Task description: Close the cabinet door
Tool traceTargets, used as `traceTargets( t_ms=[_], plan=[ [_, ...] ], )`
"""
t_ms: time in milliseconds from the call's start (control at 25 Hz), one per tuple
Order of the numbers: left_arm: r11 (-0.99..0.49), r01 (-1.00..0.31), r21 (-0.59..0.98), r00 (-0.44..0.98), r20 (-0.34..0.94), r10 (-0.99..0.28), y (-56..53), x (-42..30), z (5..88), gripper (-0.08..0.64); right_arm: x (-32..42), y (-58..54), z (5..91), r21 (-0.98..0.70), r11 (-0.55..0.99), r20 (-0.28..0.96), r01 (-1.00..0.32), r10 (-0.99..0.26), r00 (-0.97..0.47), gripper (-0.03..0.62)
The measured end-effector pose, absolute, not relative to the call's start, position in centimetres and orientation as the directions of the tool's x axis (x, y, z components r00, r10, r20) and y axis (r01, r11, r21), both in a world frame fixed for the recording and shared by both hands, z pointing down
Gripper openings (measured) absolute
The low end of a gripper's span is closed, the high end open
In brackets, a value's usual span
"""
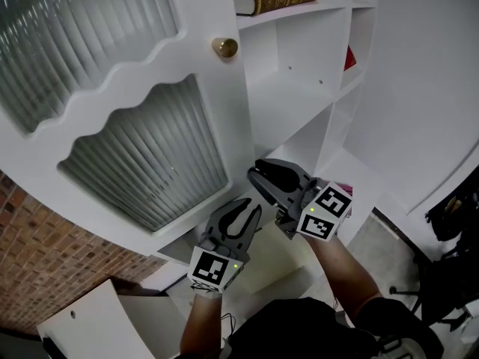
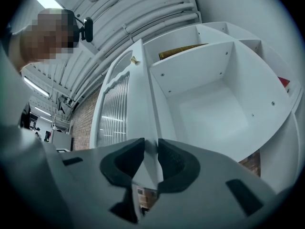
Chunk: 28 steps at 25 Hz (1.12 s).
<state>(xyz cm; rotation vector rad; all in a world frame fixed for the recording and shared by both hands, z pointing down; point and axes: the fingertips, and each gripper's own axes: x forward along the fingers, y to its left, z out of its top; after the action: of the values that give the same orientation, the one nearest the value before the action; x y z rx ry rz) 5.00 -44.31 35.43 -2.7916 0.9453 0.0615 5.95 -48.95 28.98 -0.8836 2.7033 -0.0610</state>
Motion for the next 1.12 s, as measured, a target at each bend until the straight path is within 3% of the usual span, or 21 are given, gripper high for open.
traceTargets(
  t_ms=[1120],
  plan=[
    [-0.759, -0.638, -0.129, 0.770, -0.105, -0.630, -45.5, 2.9, 35.4, 0.087, 5.2, -50.9, 29.0, -0.144, 0.761, -0.258, -0.633, -0.646, -0.718, 0.091]
  ],
)
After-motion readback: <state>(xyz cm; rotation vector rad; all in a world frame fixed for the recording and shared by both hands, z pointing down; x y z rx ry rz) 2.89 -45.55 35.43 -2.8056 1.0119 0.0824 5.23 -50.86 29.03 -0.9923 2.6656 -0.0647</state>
